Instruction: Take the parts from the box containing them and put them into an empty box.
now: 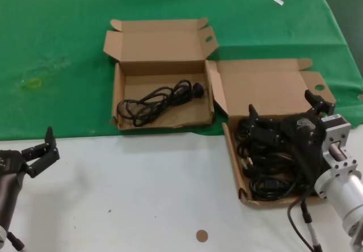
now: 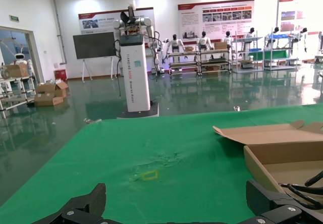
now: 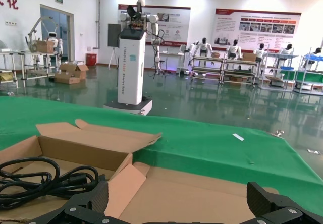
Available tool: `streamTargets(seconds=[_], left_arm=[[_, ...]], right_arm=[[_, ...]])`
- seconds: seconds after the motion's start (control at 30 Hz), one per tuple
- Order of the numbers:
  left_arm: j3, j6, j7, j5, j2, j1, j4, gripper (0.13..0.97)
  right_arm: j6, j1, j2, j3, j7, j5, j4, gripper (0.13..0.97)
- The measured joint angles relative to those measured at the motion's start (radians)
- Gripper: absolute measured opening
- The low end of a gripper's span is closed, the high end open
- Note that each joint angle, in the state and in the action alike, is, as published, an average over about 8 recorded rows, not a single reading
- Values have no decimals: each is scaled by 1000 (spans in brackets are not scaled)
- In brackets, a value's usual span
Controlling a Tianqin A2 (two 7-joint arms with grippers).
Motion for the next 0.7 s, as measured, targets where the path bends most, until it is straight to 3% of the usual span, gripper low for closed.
streamTargets(seconds=[0.7], left_arm=[[0,0,0,0,0,0,0,966]], right_arm=[[0,0,0,0,0,0,0,966]])
